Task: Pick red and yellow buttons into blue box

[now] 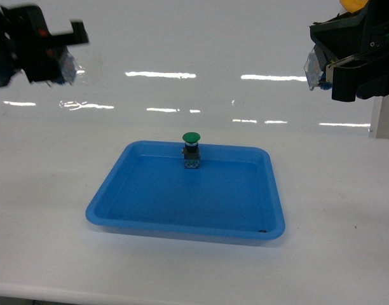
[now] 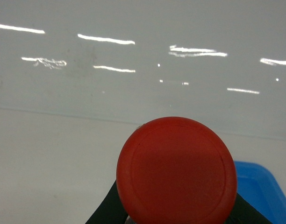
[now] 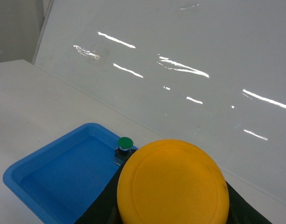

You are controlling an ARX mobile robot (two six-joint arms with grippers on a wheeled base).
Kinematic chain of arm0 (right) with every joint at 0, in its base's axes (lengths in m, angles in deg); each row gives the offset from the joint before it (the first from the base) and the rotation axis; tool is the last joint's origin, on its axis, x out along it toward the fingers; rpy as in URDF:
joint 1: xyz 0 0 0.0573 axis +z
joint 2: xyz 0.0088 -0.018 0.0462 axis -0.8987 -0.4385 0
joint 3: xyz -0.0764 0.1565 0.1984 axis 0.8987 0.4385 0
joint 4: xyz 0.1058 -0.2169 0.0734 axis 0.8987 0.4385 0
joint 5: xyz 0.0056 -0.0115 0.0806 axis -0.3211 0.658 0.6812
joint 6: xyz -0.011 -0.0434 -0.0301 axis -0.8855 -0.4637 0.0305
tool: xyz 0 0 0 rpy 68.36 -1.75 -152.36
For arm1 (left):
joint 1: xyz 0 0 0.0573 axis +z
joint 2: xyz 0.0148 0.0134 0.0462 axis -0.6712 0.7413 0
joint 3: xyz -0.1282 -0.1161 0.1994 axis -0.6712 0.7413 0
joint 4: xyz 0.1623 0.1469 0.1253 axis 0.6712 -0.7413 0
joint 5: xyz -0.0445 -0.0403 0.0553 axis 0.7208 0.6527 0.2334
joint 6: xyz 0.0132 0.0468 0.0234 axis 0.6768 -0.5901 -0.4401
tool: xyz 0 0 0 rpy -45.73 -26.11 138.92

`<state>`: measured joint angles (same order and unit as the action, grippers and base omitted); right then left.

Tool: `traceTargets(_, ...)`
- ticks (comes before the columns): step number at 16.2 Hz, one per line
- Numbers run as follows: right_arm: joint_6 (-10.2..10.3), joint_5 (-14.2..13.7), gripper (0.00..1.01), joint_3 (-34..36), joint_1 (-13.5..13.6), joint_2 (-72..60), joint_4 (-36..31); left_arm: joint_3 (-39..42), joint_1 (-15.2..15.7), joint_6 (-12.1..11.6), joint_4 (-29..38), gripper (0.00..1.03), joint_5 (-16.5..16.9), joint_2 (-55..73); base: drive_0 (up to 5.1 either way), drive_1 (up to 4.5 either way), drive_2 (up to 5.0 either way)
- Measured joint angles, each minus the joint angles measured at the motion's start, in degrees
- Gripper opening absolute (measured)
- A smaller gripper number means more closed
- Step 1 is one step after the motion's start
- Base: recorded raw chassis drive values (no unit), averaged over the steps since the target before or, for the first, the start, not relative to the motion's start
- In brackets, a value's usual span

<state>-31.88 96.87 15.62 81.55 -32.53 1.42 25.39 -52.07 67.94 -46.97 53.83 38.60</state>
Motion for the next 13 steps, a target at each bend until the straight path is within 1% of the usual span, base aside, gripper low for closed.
traceTargets(1, 0.00, 0.00, 0.29, 0.00, 0.00, 0.00, 0.00, 3.19, 0.57, 2.10, -4.50, 0.24, -0.61, -8.92, 0.0, 0.00, 0.0)
traceTargets(2, 0.00, 0.00, 0.29, 0.00, 0.00, 0.00, -0.02, 4.22, 0.81, 3.85, -6.69, 0.24, -0.50, -10.69, 0.0, 0.00, 0.0)
traceTargets(3, 0.00, 0.00, 0.29, 0.00, 0.00, 0.00, 0.00, 5.11, 0.96, 6.12, -7.32, 0.24, 0.04, -11.45, 0.0, 0.00, 0.0)
traceTargets(5, 0.00, 0.02, 0.29, 0.00, 0.02, 0.00, -0.11, 5.11, 0.96, 7.56, -7.23, 0.24, 0.11, -11.43, 0.0, 0.00, 0.0)
traceTargets(6, 0.00, 0.00, 0.29, 0.00, 0.00, 0.00, 0.00, 5.11, 0.96, 7.93, -7.30, 0.24, 0.11, -11.43, 0.0, 0.00, 0.0)
traceTargets(13, 0.00, -0.02, 0.29, 0.00, 0.00, -0.02, 0.07, 5.09, 1.01, 8.13, -7.39, 0.24, 0.26, -11.39, 0.0, 0.00, 0.0)
